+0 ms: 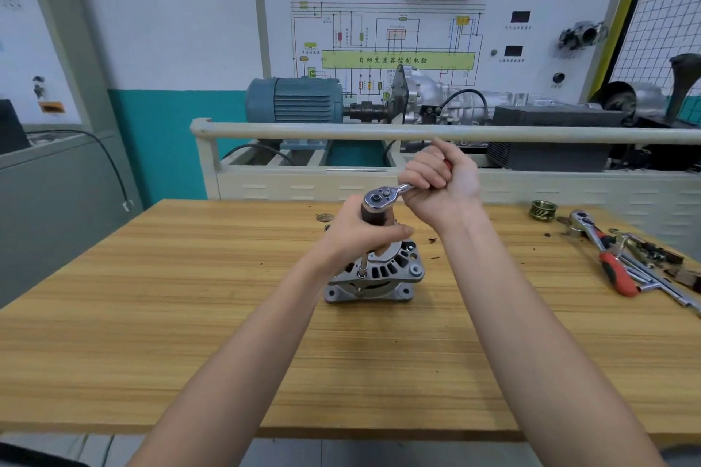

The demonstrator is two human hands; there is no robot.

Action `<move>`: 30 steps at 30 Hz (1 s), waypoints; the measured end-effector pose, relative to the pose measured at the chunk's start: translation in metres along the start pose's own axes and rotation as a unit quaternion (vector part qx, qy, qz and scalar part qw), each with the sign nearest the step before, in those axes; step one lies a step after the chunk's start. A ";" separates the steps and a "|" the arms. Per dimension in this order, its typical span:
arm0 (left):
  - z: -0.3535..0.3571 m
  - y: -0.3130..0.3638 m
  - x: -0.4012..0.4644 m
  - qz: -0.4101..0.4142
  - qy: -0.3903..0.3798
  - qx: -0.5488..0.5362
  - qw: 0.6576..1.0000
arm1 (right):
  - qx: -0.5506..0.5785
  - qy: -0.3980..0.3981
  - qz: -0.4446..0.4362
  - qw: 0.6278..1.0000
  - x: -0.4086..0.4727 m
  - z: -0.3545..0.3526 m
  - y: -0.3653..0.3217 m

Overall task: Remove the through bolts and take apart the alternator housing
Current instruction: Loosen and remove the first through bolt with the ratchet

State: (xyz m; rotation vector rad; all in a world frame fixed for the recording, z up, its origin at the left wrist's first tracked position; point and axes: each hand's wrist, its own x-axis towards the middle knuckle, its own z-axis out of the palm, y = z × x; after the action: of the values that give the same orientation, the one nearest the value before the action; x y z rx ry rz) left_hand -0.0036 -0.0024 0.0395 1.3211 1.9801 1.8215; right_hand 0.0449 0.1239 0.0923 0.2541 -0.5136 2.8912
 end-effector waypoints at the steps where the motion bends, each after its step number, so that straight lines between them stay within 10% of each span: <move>1: 0.002 -0.002 0.002 -0.003 0.024 -0.015 1.000 | 0.002 0.001 -0.007 1.000 0.001 0.000 0.001; 10: 0.032 -0.013 0.010 0.016 0.270 -0.056 0.961 | 0.008 -0.011 -0.236 0.972 -0.042 -0.015 0.035; 19: -0.008 -0.001 0.007 -0.020 -0.057 -0.023 0.998 | 0.013 -0.028 -0.012 0.999 -0.002 -0.005 0.003; 30: 0.030 -0.010 0.013 0.014 0.247 -0.055 0.967 | 0.002 -0.013 -0.243 0.970 -0.039 -0.013 0.031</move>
State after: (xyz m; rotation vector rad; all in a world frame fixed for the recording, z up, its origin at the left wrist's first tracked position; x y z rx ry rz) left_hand 0.0024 0.0289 0.0288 0.9298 2.0346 2.4207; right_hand 0.0737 0.0936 0.0627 0.3626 -0.3847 2.4148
